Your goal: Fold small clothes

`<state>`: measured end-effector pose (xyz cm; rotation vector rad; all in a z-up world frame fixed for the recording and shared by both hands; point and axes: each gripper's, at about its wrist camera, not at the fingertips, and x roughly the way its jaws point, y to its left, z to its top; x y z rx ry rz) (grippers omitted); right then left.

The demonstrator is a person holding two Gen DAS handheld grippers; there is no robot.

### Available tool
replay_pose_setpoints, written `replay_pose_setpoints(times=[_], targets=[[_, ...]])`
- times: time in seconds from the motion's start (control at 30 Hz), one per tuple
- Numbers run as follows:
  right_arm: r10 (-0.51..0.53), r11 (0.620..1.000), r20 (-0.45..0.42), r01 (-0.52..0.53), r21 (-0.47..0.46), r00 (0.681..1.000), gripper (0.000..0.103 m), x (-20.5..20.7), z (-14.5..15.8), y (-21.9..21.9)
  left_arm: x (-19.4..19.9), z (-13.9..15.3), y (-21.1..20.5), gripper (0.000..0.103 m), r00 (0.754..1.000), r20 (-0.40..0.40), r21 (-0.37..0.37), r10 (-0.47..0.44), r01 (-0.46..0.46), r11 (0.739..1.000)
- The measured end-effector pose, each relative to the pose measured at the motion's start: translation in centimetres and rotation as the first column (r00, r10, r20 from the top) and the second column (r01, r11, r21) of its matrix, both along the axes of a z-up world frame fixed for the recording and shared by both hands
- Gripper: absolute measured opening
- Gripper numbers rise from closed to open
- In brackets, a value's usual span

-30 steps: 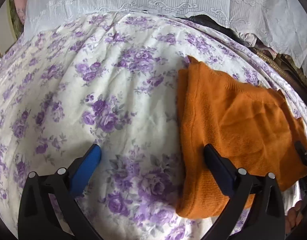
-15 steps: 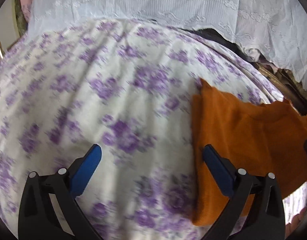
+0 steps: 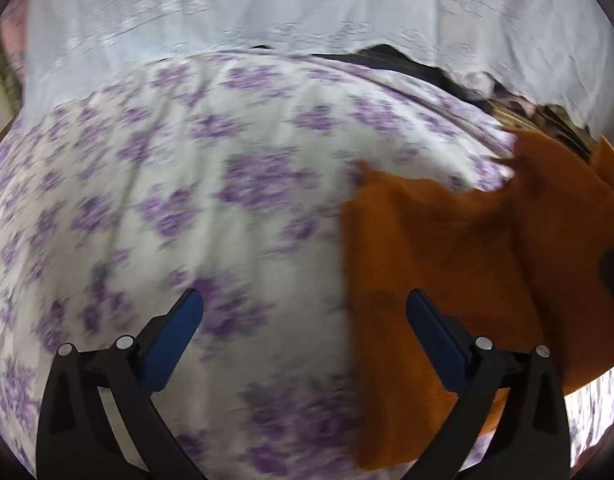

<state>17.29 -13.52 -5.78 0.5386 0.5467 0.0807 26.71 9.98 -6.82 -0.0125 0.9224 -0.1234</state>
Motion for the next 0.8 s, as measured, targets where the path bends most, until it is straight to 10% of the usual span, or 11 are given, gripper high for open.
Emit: replay_pose_setpoints(times=[0.23, 0.57, 0.8], targets=[[0.085, 0.996, -0.015, -0.085, -0.040, 0.996, 0.019, -0.6, -0.1, 3.4, 2.6, -0.3, -3.8, 0.099, 0.999, 0.033, 0.167, -0.015, 0.010, 0.986], [0.226, 0.947, -0.013, -0.223, -0.232, 0.974, 0.019, -1.1, 1.2, 10.6, 5.3, 0.3, 2.6, 0.098, 0.996, 0.010, -0.045, 0.086, -0.085, 0.995], [0.229, 0.842, -0.121, -0.259, -0.474, 0.966, 0.021, 1.0, -2.0, 15.3, 6.7, -0.5, 7.0, 0.099, 0.974, -0.026, -0.068, 0.226, -0.227, 0.971]])
